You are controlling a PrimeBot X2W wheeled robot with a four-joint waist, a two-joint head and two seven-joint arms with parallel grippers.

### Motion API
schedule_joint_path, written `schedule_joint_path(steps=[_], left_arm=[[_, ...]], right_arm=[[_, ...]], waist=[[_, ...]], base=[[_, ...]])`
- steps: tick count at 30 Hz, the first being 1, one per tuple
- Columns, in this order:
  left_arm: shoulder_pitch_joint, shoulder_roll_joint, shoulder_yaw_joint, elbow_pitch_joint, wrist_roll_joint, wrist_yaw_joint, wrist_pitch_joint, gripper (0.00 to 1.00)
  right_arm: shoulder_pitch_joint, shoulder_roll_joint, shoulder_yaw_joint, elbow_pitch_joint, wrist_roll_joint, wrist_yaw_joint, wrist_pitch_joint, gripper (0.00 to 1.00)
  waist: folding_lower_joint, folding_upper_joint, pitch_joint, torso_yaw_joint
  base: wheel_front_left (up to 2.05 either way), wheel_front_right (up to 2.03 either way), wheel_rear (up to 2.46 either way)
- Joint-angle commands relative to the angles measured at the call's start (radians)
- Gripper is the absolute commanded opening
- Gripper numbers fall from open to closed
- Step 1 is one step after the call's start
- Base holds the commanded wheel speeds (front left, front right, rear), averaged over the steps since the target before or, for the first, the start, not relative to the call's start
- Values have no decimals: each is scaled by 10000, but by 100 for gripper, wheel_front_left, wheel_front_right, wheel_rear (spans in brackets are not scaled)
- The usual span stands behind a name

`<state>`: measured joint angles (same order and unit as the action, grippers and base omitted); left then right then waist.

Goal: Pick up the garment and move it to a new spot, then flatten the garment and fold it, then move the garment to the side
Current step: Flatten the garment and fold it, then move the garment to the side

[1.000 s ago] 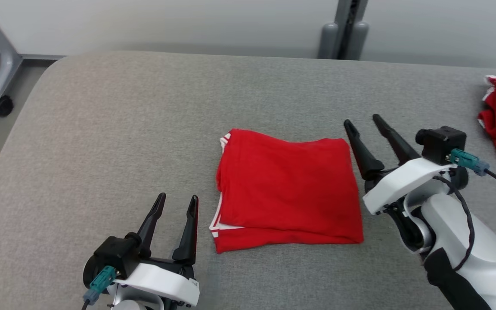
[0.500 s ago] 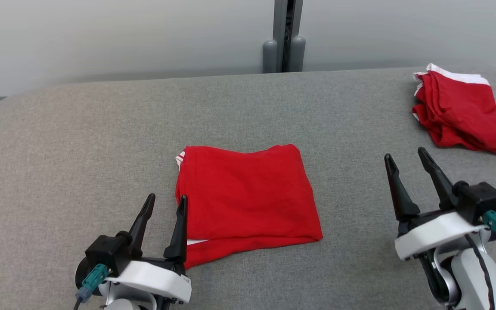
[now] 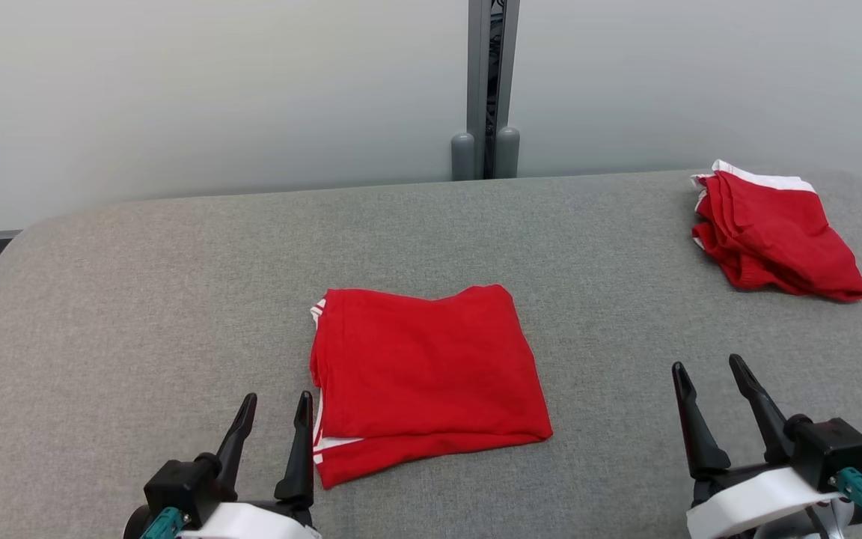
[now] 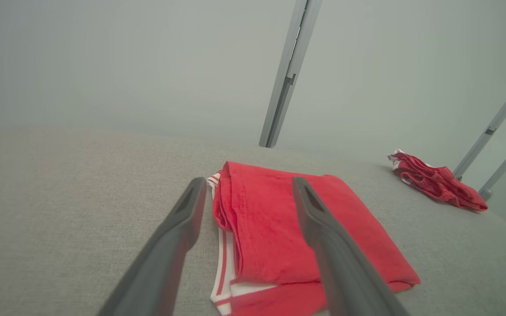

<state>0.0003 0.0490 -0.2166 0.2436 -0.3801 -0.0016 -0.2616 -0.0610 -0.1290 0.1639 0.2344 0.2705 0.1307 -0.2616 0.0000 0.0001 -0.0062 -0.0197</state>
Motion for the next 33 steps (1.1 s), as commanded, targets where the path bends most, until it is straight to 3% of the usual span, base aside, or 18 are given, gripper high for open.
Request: schedule_joint_path(steps=[1,33], left_arm=[[137,38,13,23,-54,61,-33,100],[187,38,-104,39,-26,119,-35,100]], right_arm=[[160,5,-69,-108,-96,1,-52,100],[201,178,115,-76,117,1,-53,100]], waist=[[0,-1,-80,55],[0,-1,-212,190]], base=[[0,0,0],[0,0,0]])
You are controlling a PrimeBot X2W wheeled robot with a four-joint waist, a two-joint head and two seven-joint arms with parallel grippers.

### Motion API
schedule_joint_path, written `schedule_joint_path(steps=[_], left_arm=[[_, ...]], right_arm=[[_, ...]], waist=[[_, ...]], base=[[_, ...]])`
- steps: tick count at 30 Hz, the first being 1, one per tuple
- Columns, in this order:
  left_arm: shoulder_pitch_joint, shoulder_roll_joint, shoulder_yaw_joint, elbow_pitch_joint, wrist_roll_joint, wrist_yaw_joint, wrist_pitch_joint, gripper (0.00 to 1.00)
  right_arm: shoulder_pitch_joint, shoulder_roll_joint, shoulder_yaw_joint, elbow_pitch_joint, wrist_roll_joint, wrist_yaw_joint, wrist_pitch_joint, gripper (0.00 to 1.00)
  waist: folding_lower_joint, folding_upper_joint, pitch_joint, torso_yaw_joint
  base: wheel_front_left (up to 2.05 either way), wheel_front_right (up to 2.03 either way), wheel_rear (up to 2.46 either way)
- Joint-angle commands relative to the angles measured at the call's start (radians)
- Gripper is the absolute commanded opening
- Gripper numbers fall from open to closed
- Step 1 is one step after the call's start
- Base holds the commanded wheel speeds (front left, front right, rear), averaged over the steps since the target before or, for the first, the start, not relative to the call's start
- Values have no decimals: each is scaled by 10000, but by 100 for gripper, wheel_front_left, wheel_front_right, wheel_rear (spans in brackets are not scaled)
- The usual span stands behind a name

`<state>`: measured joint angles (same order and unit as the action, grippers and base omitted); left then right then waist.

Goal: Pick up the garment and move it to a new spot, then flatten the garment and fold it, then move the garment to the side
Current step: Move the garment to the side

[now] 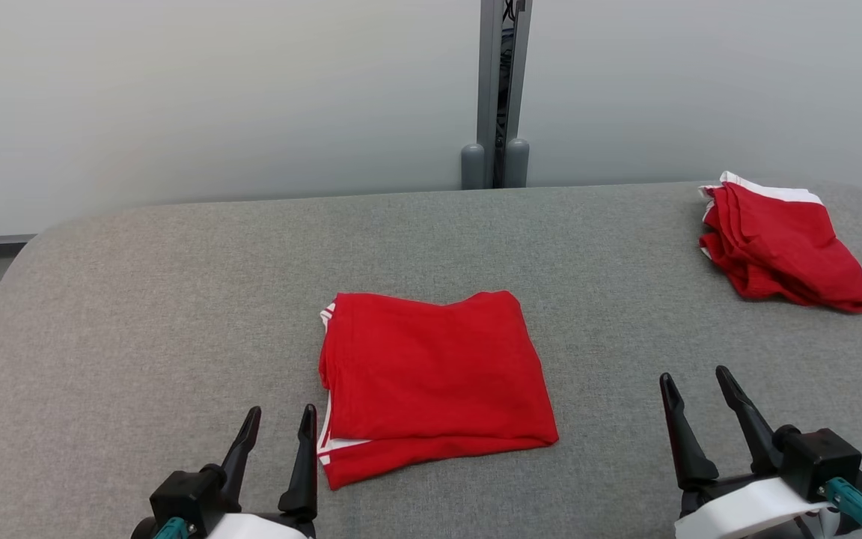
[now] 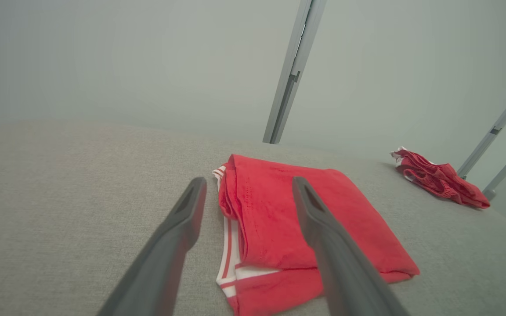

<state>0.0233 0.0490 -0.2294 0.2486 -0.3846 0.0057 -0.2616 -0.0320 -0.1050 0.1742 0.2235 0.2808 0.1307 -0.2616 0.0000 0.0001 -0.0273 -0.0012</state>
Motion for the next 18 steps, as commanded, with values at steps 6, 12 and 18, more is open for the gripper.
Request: schedule_joint_path(steps=[6,12,18], left_arm=[[-26,38,48,-46,-43,79,-35,100],[-15,38,54,-64,-37,105,-35,100],[-101,37,57,-111,178,194,-35,100]], right_arm=[[-113,-39,60,67,6,1,-53,100],[-109,22,63,113,22,1,-53,100],[-289,38,592,875,853,1,-53,100]], waist=[[0,-1,-28,35],[0,-1,-62,59],[0,-1,-70,254]], base=[[0,0,0],[0,0,0],[0,0,0]])
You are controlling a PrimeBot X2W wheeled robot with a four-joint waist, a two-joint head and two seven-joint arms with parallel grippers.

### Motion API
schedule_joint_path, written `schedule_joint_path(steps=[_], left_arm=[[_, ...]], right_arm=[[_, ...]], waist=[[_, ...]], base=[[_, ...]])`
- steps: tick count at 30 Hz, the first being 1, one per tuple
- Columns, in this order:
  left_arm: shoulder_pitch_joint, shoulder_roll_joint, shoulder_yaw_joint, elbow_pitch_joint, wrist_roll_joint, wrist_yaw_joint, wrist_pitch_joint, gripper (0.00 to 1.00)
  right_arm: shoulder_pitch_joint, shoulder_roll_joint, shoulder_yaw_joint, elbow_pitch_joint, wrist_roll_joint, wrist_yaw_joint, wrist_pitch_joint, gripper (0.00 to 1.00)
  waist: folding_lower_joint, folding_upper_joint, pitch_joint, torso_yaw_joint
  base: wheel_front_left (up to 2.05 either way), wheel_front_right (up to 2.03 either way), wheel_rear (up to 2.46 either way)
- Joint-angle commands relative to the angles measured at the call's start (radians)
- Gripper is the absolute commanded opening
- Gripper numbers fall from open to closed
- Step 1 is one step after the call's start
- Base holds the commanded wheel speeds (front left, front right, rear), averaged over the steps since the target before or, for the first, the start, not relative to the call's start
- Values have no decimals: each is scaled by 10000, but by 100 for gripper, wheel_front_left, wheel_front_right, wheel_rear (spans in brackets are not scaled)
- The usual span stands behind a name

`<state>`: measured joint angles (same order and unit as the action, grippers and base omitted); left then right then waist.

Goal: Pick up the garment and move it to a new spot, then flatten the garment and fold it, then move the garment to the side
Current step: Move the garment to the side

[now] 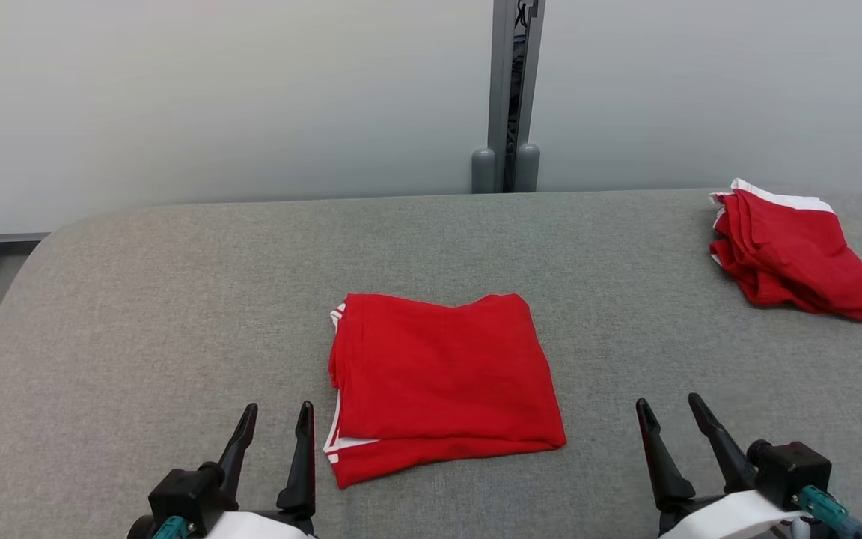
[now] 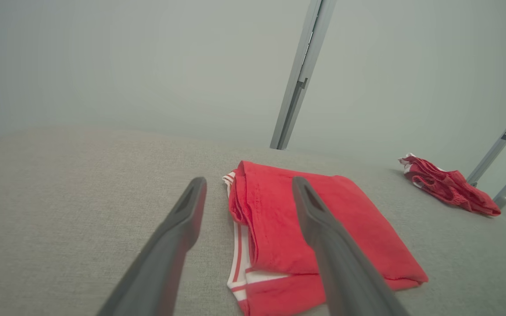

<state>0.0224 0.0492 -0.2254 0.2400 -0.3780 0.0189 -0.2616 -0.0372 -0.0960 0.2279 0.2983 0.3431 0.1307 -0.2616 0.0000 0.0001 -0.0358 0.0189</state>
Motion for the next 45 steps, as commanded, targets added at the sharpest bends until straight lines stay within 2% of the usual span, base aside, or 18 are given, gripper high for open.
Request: schedule_joint_path(steps=[1,5,13,19,27,38,39,40,41,42,43,45], left_arm=[[-105,36,-7,-32,224,74,-35,100],[-136,38,-92,-48,691,51,-35,100],[-278,38,-325,-72,1035,-46,-35,100],[-536,36,-411,-136,1278,-94,-35,100],[-996,36,-661,-224,1179,-22,-35,100],[-1409,38,-765,-245,1245,-40,-35,100],[-1409,35,-775,-250,1246,-47,-35,100],[-1407,36,-776,-247,1249,-51,-35,100],[-1412,38,-769,-241,1251,-53,-35,100],[-1418,36,-763,-244,1247,-53,-35,100],[-1425,35,-762,-246,1241,-50,-35,100],[-1436,35,-767,-246,1234,-45,-35,100]], right_arm=[[-363,-80,143,312,516,-1,-53,100],[-749,-254,420,1035,1313,1,-51,100],[-2559,-779,1454,3123,4275,1,277,100],[-3848,-1294,2216,4098,5779,1,669,100],[-5063,-1548,3526,5070,6915,1,1137,100],[-5536,-1470,5002,5556,7946,1,1586,100],[-5550,-1457,5130,5545,8051,2,1629,96],[-5567,-1455,5252,5530,8148,2,1622,72],[-5556,-1452,5343,5508,8242,2,1585,38],[-5578,-1467,5433,5491,8336,4,1553,24],[-5608,-1508,5526,5486,8424,4,1519,0],[-5638,-1551,5622,5478,8492,4,1462,0]], waist=[[0,-1,32,100],[0,-1,102,304],[0,-1,493,1106],[0,-1,1170,1639],[0,-1,1965,2008],[0,-1,2480,2183],[0,-1,2502,2199],[0,-1,2518,2212],[0,-1,2526,2223],[0,-1,2539,2231],[0,-1,2549,2236],[0,-1,2550,2241]], base=[[0,0,0],[0,0,0],[0,0,0],[0,0,0],[0,0,0],[0,0,0],[0,0,0],[0,0,0],[0,0,0],[0,0,0],[0,0,0],[0,0,0]])
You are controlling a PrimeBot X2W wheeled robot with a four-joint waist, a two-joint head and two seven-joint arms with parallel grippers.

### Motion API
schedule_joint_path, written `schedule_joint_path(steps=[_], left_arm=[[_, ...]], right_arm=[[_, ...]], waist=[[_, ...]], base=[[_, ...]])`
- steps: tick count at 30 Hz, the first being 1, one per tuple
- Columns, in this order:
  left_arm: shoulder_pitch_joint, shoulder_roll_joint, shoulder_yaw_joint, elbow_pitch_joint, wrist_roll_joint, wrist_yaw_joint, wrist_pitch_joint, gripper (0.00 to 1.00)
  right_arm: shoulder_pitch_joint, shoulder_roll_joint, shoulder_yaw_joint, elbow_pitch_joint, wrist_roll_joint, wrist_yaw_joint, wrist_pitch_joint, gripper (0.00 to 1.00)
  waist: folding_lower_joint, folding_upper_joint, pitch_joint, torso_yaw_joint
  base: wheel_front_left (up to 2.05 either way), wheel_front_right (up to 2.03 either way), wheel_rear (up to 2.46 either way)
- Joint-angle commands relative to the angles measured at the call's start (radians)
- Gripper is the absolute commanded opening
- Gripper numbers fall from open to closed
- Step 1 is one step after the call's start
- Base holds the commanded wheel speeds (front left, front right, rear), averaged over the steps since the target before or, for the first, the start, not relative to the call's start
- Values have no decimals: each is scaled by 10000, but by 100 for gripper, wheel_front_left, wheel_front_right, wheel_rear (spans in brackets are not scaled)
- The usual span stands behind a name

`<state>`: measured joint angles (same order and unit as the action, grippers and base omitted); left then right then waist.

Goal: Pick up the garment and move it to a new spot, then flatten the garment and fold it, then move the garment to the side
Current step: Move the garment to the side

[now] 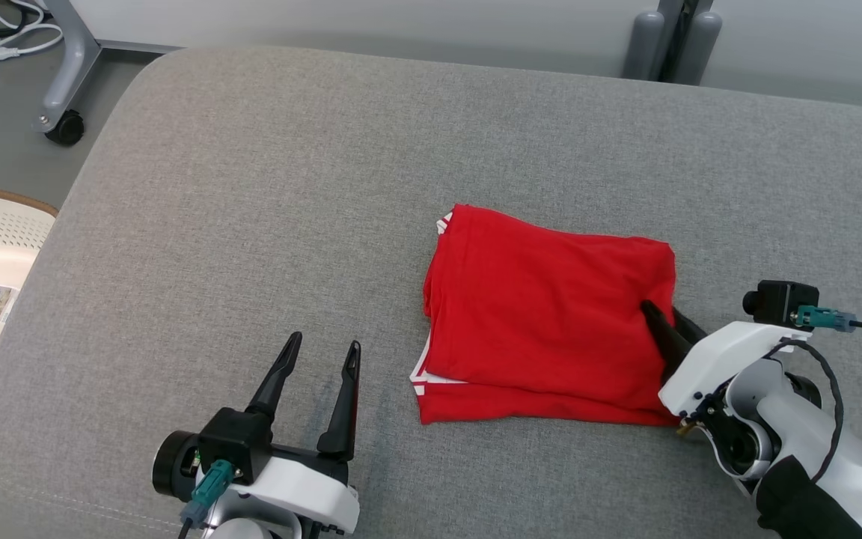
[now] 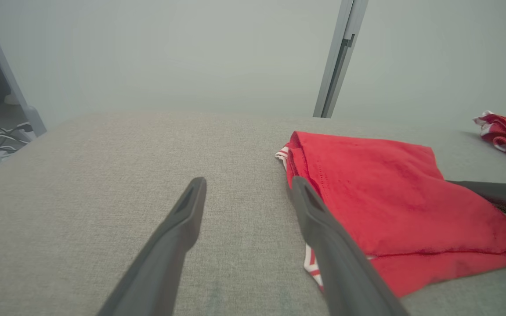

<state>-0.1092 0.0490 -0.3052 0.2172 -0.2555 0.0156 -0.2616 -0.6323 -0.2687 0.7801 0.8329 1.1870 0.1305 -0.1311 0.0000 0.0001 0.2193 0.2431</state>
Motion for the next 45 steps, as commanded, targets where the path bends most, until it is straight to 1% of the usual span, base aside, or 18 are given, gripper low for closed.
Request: schedule_joint_path(steps=[1,7,13,16,18,23,30,41,44,45], left_arm=[[-132,38,26,-12,-8,3,-35,100],[-117,37,57,-38,-93,83,-35,100],[3,37,144,-88,-74,40,-35,100],[16,38,172,-119,-38,17,-35,100],[-13,37,189,-154,-6,3,-35,100],[-93,38,284,-184,103,-64,-35,100],[-221,40,473,-190,357,-228,-35,100],[-303,43,733,-55,787,-513,-33,100],[-362,46,780,-13,907,-605,-35,100],[-362,46,780,-13,907,-605,-35,100]], right_arm=[[276,128,162,117,98,4,45,0],[-148,-300,519,104,200,3,-752,0],[-689,-630,777,-47,-264,1,-1286,0],[-910,-744,647,-187,-585,3,-1365,0],[-1045,-786,373,-348,-922,3,-1363,0],[-860,-652,-339,-751,-1797,3,-1360,0],[-555,-328,-1133,-1138,-2642,3,-1357,0],[-171,106,-1776,-1344,-3193,3,-1358,0],[-93,203,-1869,-1403,-3286,3,-1358,0],[-93,203,-1869,-1403,-3286,3,-1358,0]], waist=[[0,-1,-3,-1],[0,-1,-59,-103],[0,-1,-118,-412],[0,-1,-141,-590],[0,-1,-133,-722],[0,-1,-97,-1146],[0,-1,-28,-2123],[0,-1,15,-3811],[0,-1,47,-4195],[0,-1,47,-4195]], base=[[0,0,0],[0,0,0],[0,0,0],[0,0,0],[0,0,0],[0,0,0],[0,0,0],[0,0,0],[0,0,0],[0,0,0]])
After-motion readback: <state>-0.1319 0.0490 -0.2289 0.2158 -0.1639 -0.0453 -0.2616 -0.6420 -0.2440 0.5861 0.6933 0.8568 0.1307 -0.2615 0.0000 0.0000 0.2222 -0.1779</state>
